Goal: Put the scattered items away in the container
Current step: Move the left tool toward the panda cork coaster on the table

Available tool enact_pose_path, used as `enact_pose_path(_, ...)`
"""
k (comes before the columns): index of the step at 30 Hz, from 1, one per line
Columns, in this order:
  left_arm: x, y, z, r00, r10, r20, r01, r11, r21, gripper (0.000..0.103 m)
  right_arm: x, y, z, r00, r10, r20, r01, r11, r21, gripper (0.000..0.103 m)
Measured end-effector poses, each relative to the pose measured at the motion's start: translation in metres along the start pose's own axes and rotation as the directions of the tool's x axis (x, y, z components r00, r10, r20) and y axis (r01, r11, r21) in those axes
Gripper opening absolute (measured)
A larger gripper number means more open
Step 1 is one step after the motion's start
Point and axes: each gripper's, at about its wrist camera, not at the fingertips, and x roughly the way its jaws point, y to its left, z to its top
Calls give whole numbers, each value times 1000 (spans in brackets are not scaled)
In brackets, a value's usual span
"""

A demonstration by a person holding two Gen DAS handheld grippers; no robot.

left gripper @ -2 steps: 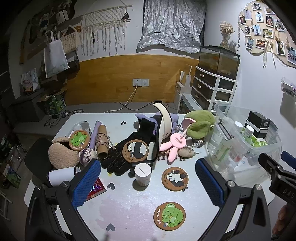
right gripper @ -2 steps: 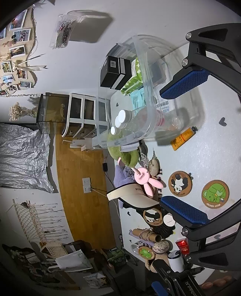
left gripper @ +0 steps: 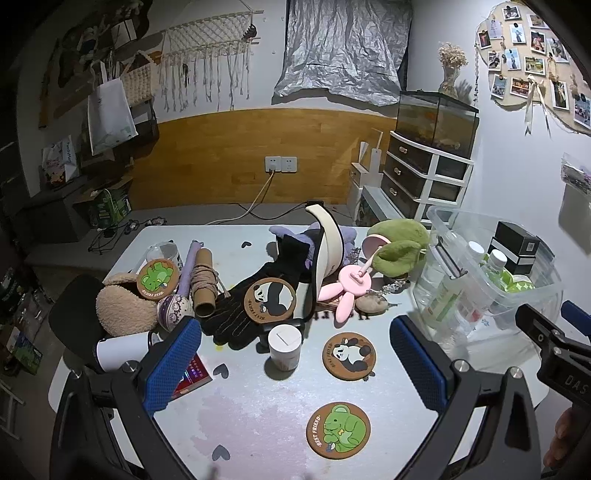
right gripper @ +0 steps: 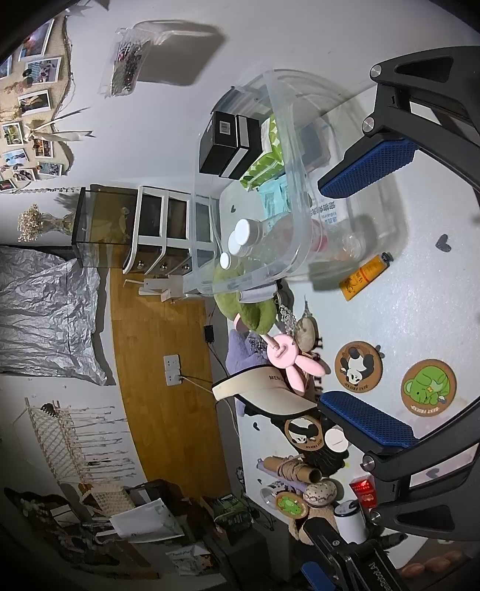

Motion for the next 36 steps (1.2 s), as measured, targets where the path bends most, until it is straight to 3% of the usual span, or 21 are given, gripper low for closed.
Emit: enact_pose_path(36, 16, -1, 5, 998, -37, -50, 39, 999, 25, 103, 23, 18, 5, 997, 53, -48, -54, 998, -32, 103)
